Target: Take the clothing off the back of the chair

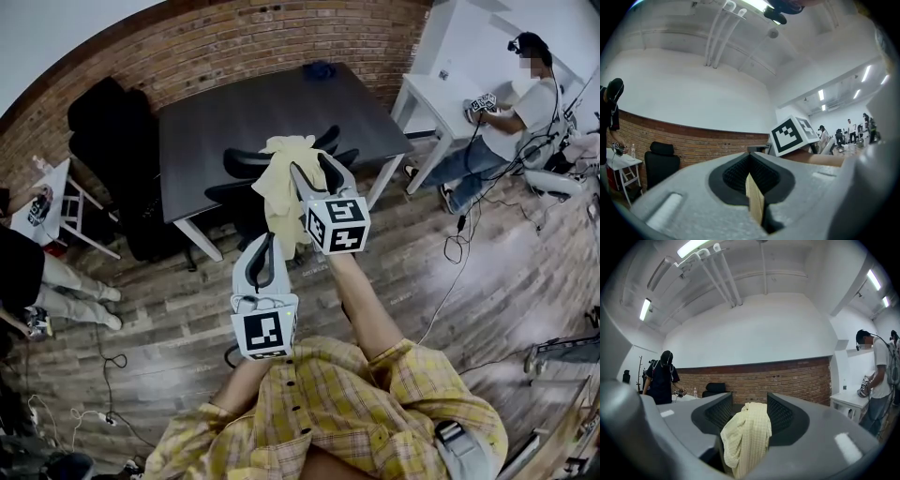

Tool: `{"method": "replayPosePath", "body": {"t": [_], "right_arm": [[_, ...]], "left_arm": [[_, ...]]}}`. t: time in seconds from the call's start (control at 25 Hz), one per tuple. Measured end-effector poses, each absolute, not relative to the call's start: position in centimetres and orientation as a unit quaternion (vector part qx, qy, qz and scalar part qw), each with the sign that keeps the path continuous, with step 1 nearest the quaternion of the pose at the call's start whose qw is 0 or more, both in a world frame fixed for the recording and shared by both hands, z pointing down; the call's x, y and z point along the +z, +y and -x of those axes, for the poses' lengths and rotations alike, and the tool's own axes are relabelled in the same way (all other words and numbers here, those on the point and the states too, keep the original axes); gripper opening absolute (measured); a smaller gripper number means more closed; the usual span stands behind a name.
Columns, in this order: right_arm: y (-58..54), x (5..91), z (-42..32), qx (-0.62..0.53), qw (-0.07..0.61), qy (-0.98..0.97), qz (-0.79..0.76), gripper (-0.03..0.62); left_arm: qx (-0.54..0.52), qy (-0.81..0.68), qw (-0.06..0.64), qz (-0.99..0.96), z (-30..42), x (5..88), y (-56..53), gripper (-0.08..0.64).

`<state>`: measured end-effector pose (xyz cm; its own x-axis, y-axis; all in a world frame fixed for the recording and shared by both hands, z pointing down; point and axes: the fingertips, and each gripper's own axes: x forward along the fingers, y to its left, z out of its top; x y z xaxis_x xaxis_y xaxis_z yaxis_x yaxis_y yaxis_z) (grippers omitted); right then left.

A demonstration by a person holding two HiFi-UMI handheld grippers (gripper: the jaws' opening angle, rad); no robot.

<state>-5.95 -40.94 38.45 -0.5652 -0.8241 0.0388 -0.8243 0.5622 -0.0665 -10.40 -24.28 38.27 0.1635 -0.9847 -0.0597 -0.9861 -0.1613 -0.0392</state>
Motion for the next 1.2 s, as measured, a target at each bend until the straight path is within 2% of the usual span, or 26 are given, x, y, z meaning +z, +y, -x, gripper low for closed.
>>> {"method": "replayPosePath", "body": {"t": [0.4, 0.64, 1.0, 1.2], "right_arm": [[-44.0, 40.7, 6.8, 0.050, 0.028, -0.878, -0.475, 0.255], [-45.3, 41.5, 7.3, 0.047, 0.035, -0.875, -0.480, 0.250], [-47.8, 44.0, 8.6, 0.069, 0.056, -0.874, -0.478, 0.296], [-48.4, 44.4, 8.5, 0.053, 0.040, -0.875, -0.479, 0.290]], "left_arm": [[0.008, 0.651, 0.032, 0.758, 10.5, 38.4, -24.3, 0.000], [0.006, 0.653, 0.034, 0.756, 10.5, 38.4, -24.1, 0.000], [0.000, 0.653, 0.034, 0.757, 10.5, 38.9, -24.4, 0.000], [0.000, 0.647, 0.025, 0.762, 10.1, 39.0, -24.5, 0.000]]}}
